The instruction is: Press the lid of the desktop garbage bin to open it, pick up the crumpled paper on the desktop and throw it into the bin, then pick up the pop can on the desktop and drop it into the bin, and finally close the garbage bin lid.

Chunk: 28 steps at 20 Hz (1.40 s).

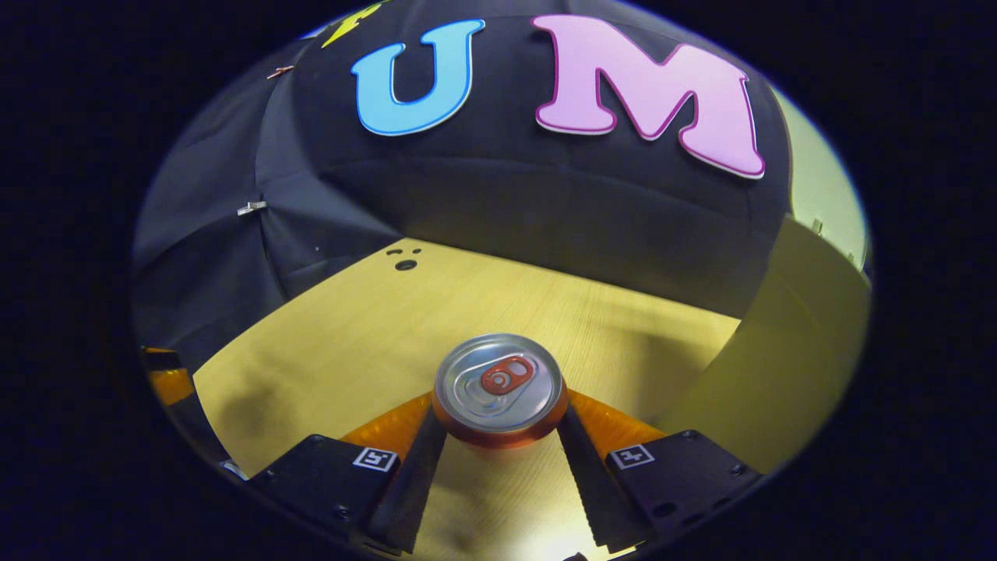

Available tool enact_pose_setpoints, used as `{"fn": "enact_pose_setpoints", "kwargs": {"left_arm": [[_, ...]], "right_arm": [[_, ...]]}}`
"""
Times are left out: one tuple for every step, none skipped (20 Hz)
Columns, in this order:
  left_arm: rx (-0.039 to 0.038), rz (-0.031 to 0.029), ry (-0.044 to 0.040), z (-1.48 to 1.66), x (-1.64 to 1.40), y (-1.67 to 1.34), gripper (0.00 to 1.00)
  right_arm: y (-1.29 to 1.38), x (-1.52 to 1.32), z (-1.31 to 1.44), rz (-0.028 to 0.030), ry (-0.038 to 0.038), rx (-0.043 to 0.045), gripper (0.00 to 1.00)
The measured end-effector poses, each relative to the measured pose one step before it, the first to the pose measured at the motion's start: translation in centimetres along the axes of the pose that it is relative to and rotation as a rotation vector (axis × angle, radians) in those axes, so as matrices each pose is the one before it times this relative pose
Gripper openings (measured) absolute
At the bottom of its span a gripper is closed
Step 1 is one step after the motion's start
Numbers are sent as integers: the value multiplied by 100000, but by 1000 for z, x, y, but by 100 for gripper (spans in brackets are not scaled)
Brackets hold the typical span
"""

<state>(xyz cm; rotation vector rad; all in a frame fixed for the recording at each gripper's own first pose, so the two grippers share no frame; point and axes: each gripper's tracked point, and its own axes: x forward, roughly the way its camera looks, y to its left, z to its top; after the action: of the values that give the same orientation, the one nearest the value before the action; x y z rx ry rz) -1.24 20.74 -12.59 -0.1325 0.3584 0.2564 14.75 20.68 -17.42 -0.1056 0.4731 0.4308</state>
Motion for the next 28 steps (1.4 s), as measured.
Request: {"fn": "enact_pose_setpoints", "kwargs": {"left_arm": [[487, -928, -796, -138, -443, 164, 96], [466, -1009, -801, -4, -339, 157, 96], [488, -986, -502, -154, -244, 233, 96], [387, -830, -426, -116, -255, 297, 96], [301, -966, -213, -385, -399, 234, 96], [375, -438, -59, -173, -353, 358, 96], [418, 348, -1421, 53, -398, 591, 96], [436, -827, -1564, 290, -334, 260, 96], [574, -1261, -819, -17, -532, 96, 96], [862, -1094, -284, -32, -325, 163, 96], [1152, -966, 124, -87, -230, 206, 96], [1450, -738, 486, -15, -42, 195, 96], [1512, -308, 205, -116, 148, 194, 96], [1314, 145, -223, 54, 42, 158, 96], [826, 42, -46, -73, 61, 36, 96], [248, -162, 379, -23, 149, -125, 96], [-291, -340, 102, 10, 64, -190, 96], [-752, -619, -118, 170, 32, -348, 96], [-990, -912, -200, 116, 106, -517, 96], [-715, -728, -119, 183, 135, -588, 96], [-232, -352, 25, 38, 134, -408, 96], [158, -259, -27, 211, 77, -497, 96], [311, -228, -192, 200, 241, -564, 96], [374, -153, -34, 194, 96, -552, 96], [450, 271, -85, 53, 134, -434, 96], [353, 600, -12, 172, 132, -466, 96], [231, 1236, -105, 120, 115, -339, 96], [63, 1678, -409, 271, 240, -280, 96]], "right_arm": [[-66, -801, 817, -704, -1413, -972, 83], [-175, -912, 898, -1151, -1630, -1344, 83], [-247, -982, 993, -960, -1887, -669, 83], [-53, -1008, 1001, -531, -1850, 403, 83], [16, -866, 827, -583, -1456, 1006, 83], [-127, -941, 782, -846, -1178, 1115, 83], [-290, -955, 750, -1659, -984, 435, 83], [-522, -1014, 663, -2052, -238, 51, 83], [-297, -1058, 649, -1379, -458, 332, 83], [-384, -1105, 980, -1214, -1483, 754, 83], [-552, -960, 790, -1383, -1423, 680, 83], [-671, -837, 778, -1421, -1221, 885, 83], [-667, -877, 726, -1277, -1089, 1113, 83], [-811, -767, 741, -1257, -829, 1245, 83], [-866, -716, 753, -1435, -893, 1472, 83], [-934, -663, 910, -1455, -1094, 1397, 83], [-1015, -706, 958, -1368, -1700, 1354, 83], [-1085, -322, 902, -1527, -1841, 1101, 83], [-944, -266, 848, -1445, -1545, 1232, 83], [-1106, -335, 791, -1417, -1152, 1307, 83], [-1017, -231, 573, -1358, -877, 1649, 83], [-976, 22, 527, -1219, -681, 1872, 83], [-946, 163, 377, -1262, -567, 1494, 83], [-995, 269, 478, -1526, -997, 492, 83], [-977, 306, 252, -1401, -497, -126, 82], [-762, 317, 224, -406, -138, 201, 83], [-633, 230, 142, -149, -27, 465, 83], [-737, 417, 62, -87, 22, 326, 83]]}}
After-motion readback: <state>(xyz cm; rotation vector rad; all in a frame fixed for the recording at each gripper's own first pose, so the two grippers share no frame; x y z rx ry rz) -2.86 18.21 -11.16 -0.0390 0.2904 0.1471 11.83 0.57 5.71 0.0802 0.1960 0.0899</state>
